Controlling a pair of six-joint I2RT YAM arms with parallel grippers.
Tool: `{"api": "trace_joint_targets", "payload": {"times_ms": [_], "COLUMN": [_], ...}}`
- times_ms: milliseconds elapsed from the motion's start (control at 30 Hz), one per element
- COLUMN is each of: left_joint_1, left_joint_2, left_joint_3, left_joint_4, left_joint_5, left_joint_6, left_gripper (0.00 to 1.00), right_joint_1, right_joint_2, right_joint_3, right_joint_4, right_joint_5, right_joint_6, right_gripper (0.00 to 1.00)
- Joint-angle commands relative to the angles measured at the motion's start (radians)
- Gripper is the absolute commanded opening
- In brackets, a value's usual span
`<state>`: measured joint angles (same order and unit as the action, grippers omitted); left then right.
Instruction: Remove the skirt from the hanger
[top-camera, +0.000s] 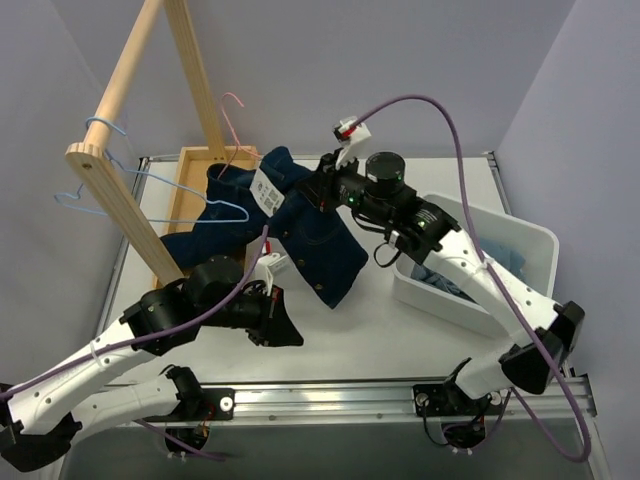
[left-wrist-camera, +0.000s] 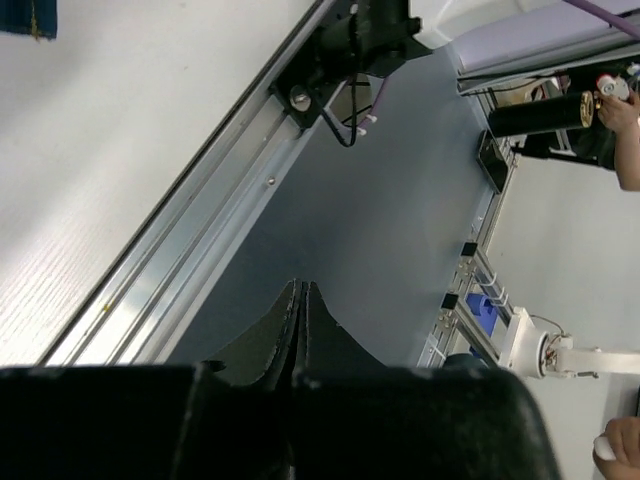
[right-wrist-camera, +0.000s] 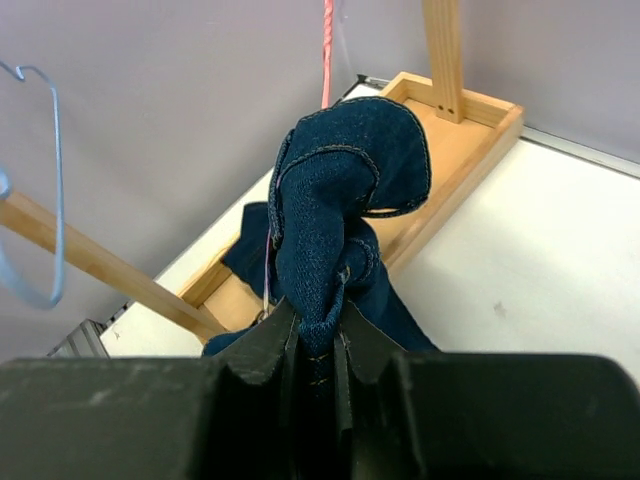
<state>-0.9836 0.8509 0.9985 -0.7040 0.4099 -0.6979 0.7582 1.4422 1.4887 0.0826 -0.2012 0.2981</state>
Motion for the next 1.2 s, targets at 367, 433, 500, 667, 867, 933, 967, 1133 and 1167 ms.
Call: {"api": "trace_joint_targets", "payload": {"times_ms": [367,433,500,667,867,933,967,1133,1167], "left_joint_1": [-0.116,-0.113,-0.110,-0.087,0.016,0.075,0.092,0.152,0.160], "left_joint_2": [0.270,0.307,0.342,0.457,0.625,0.640,0.654,0.691,0.695], "left_joint_3": [0.445,0.541,0.650,0.880,1.161,1.184,1.206,1.247,1.246], "left_joint_4": [0.002,-0.047,-0.104,-0.227,-0.397,-0.397,-0.399,-0.408,-0.399], "left_joint_5": [-0.108,-0.132,-0.181,-0.229,-0.253,-0.224,-0.220,-0.235,-0.243], "left_joint_6": [0.112,0.144,0.169,0.250,0.319,0.316,0.314,0.311,0.310], "left_gripper": [0.02,0.02,0.19,0.39,0.46,0.48,0.48,0.50,0.53], "right_joint_1": [0.001,0.001,0.001,0.001,0.000,0.000,-0.002,-0.002,-0.003], "right_joint_2": [-0.534,-0.598,-0.660,-0.769,-0.862,-0.882,-0.887,-0.904,-0.911], "right_joint_3": [-0.261,-0.278,-0.300,-0.332,-0.346,-0.344,-0.341,-0.326,-0.324], "right_joint_4": [-0.120,-0.156,-0.202,-0.274,-0.317,-0.331,-0.337,-0.372,-0.373], "right_joint_5": [0.198,0.229,0.227,0.223,0.212,0.212,0.182,0.157,0.155], "right_joint_6": [0.041,0.041,0.050,0.072,0.101,0.107,0.107,0.113,0.115], "right_gripper": [0.00,0.00,0.00,0.00,0.00,0.00,0.00,0.00,0.00]}}
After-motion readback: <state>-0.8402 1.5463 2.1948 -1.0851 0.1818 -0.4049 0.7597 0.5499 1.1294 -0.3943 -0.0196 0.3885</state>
